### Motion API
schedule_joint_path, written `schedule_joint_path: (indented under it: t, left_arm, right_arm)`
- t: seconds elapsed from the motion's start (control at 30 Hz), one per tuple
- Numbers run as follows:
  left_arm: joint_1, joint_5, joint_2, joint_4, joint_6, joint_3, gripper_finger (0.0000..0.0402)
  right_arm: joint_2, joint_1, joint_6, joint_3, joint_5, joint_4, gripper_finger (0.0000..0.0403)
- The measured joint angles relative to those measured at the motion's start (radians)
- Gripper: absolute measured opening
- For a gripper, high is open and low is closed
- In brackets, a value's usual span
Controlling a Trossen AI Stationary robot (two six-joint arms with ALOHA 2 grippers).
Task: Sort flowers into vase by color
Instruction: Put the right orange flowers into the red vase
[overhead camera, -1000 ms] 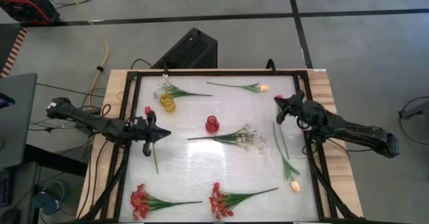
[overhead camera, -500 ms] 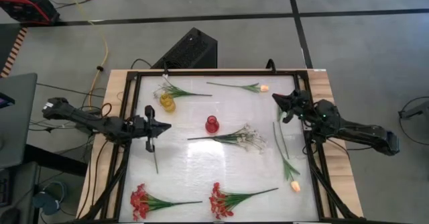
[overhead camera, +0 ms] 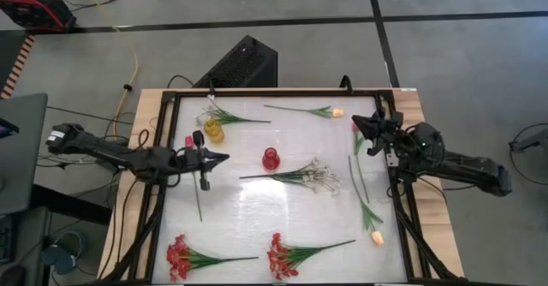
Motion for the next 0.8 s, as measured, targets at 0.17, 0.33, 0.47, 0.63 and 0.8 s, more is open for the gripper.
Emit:
schedule_joint_path:
  t: [0.17,0.33,0.47,0.63,0.8]
  left_arm:
    - [0.021,-0.002,0.059,0.000,0.002,0.022,0.0000]
    - [0.022,-0.002,0.094,0.001,-0.006,0.023,0.0000]
    - [0.022,-0.002,0.109,0.026,-0.001,0.023,0.0000]
    - [0.022,0.020,0.110,0.030,-0.046,0.023,0.0000]
    - [0.015,0.096,0.117,0.032,-0.044,0.023,0.0016]
  right_arm:
    - [0.083,0.033,-0.048,0.042,-0.007,-0.003,0.0043]
    - [0.221,0.078,-0.053,0.104,-0.006,-0.003,0.0046]
    - [0.339,0.128,-0.065,0.174,-0.006,-0.036,0.0052]
    - [0.475,0.207,-0.165,0.288,-0.003,-0.122,0.0057]
    - [0.598,0.287,-0.276,0.400,0.034,-0.161,0.0057]
